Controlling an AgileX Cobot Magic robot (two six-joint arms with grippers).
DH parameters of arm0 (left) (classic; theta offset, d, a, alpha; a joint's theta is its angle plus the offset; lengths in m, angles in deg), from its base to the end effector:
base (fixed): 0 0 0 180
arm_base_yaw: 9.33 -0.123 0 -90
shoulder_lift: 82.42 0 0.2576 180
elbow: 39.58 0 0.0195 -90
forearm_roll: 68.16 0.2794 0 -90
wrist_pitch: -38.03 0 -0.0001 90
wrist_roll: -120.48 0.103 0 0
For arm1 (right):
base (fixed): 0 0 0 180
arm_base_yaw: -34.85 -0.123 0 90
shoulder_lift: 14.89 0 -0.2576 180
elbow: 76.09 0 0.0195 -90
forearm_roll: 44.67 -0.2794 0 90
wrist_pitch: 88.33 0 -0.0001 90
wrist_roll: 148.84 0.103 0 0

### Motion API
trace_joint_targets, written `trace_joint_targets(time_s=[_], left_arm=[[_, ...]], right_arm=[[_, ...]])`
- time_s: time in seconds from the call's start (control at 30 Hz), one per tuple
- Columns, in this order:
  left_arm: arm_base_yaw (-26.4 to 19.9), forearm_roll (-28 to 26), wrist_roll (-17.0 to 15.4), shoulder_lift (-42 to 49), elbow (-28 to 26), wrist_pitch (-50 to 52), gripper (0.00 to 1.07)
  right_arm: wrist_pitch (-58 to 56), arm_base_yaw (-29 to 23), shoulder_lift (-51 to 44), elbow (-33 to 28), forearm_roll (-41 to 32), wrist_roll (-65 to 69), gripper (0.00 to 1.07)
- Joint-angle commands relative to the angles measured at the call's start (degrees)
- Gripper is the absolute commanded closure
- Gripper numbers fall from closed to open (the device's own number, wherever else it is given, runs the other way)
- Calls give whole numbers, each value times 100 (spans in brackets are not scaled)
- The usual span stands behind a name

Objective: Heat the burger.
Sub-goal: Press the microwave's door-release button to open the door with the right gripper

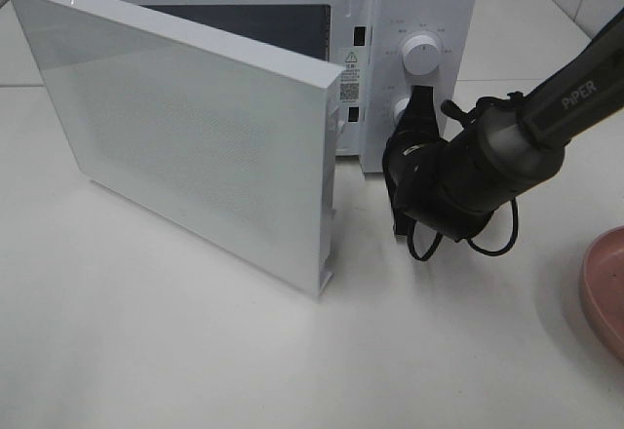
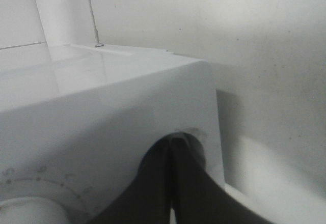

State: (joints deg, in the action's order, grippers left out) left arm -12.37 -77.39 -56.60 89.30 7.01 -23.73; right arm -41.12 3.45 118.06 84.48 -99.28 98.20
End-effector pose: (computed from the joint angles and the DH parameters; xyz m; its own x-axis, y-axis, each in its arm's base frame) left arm 0.0544 -0.0117 0.2915 -0.4445 -0.0492 -0.8944 0.0625 0.9944 -0.0857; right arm 0.3680 0.1525 0.0312 0.1745 0.9844 0.0232 0.3951 -0.0916 0.9141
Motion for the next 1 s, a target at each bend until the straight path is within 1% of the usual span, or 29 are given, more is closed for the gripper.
trace_joint_targets(time_s=[0.03,0.27,0.47,0.67,0.73,0.83,0.9,1.0], left_arm=[[-17,-40,-6,92,11,40,9],[-17,-40,-6,92,11,40,9],[-17,-40,-6,92,11,40,9],[-17,-40,-6,92,11,40,9],[-17,-40,-6,92,11,40,9],[-17,-40,-6,92,11,40,9],[-17,-40,-6,92,11,40,9],[-17,-40,-6,92,11,40,9]], right_arm=[[1604,264,-97,567,682,-80,107],[1513,264,-86,567,710,-447,107],[1473,264,-92,544,733,-435,107],[1243,246,-241,298,733,-430,107],[859,246,-361,40,751,-424,107],[779,246,-372,-11,762,-424,107],[441,178,-435,-166,756,-424,107],[361,178,-435,-183,762,-424,107]])
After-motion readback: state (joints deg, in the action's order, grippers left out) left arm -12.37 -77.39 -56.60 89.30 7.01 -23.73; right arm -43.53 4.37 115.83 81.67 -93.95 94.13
